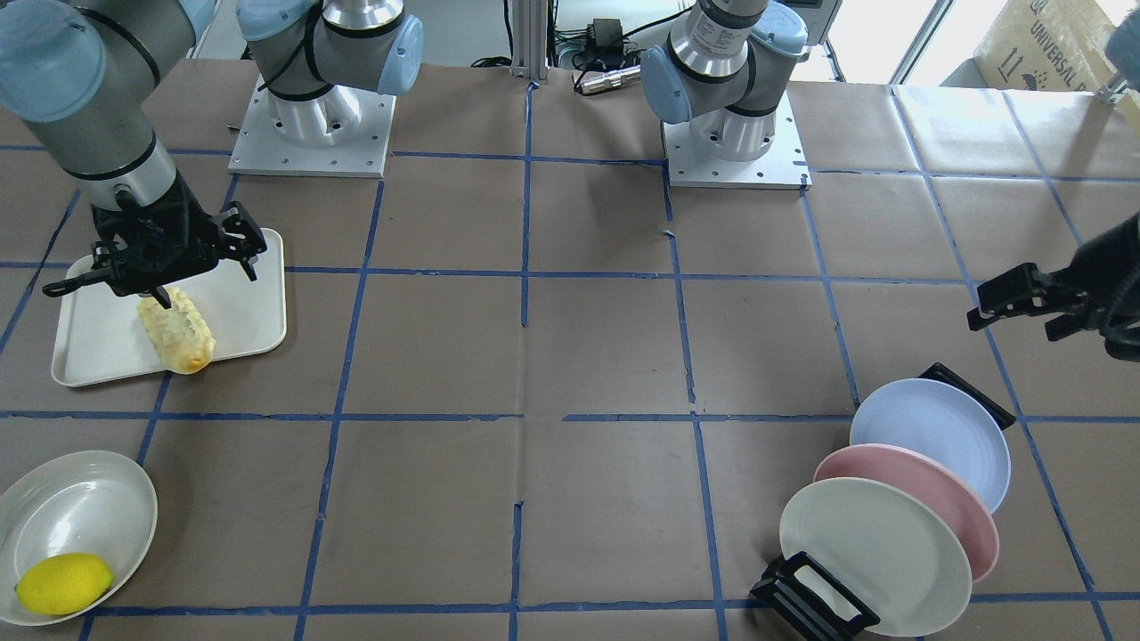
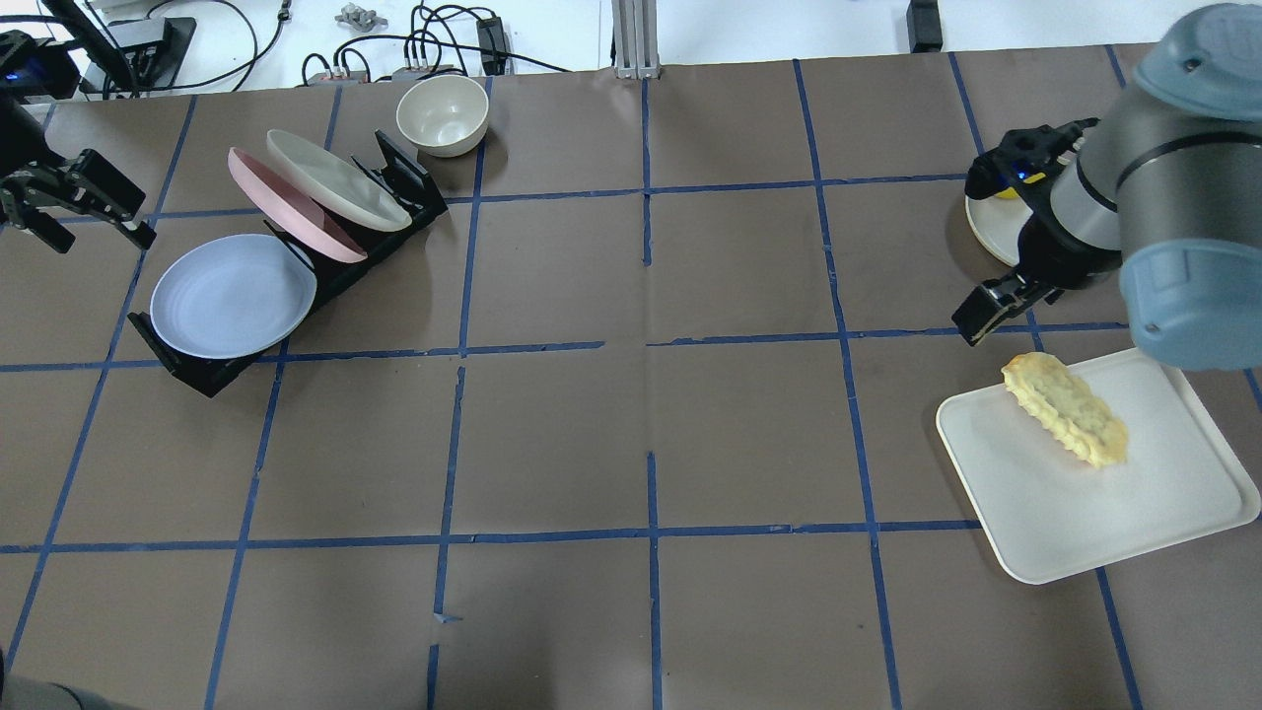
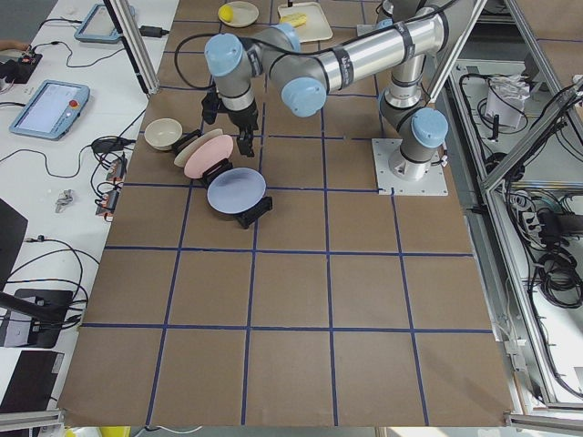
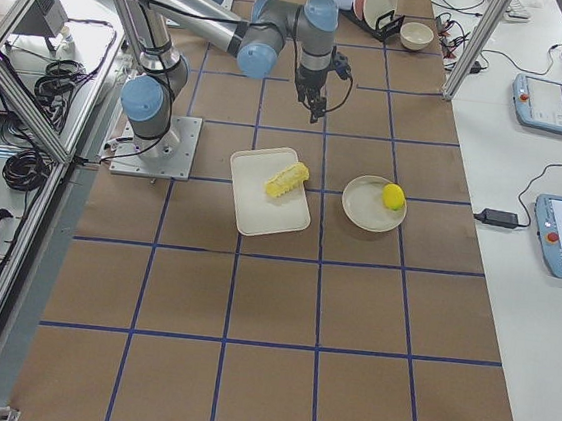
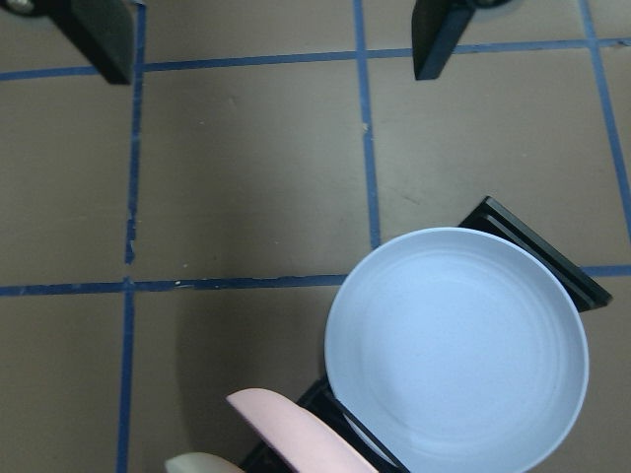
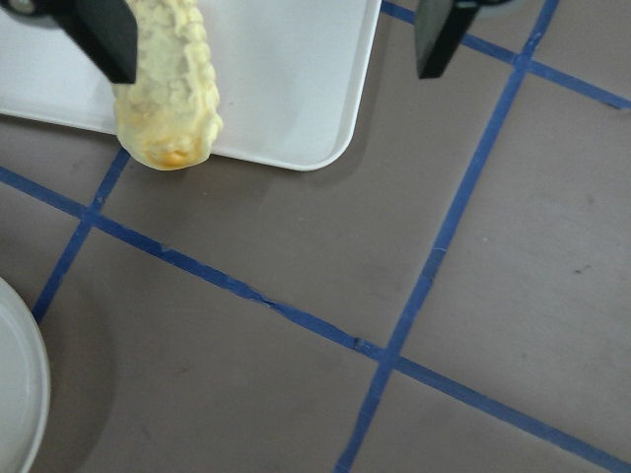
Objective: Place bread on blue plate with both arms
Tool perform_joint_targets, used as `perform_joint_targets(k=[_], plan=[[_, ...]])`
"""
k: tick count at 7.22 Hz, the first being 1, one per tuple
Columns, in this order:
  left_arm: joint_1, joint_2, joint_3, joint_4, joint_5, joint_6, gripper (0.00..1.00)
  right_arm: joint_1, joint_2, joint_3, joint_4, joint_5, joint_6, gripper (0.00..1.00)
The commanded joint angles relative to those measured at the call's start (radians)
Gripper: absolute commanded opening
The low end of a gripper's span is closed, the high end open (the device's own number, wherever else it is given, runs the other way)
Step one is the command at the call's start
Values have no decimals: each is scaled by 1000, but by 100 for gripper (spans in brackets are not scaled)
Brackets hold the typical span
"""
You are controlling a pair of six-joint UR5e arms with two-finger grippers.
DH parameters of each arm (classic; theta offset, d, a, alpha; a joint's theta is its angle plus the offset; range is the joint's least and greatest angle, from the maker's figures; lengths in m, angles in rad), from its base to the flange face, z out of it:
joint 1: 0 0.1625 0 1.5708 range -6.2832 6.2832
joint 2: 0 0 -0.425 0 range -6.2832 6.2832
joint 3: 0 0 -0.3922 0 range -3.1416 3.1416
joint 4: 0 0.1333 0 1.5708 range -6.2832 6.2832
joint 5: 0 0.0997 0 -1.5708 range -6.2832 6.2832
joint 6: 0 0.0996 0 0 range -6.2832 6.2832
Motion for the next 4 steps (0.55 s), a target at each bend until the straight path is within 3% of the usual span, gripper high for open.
perform_joint_targets(k=[1,2,4], plan=[[83,-262,154,16,-7,96,100,-158,27,187,-247,13,-207,99],[86,-336,214,10,-35,102,100,-164,29,239,-329,42,-259,99],[86,-424,227,10,-46,119,98,-189,36,241,-348,56,-267,99]])
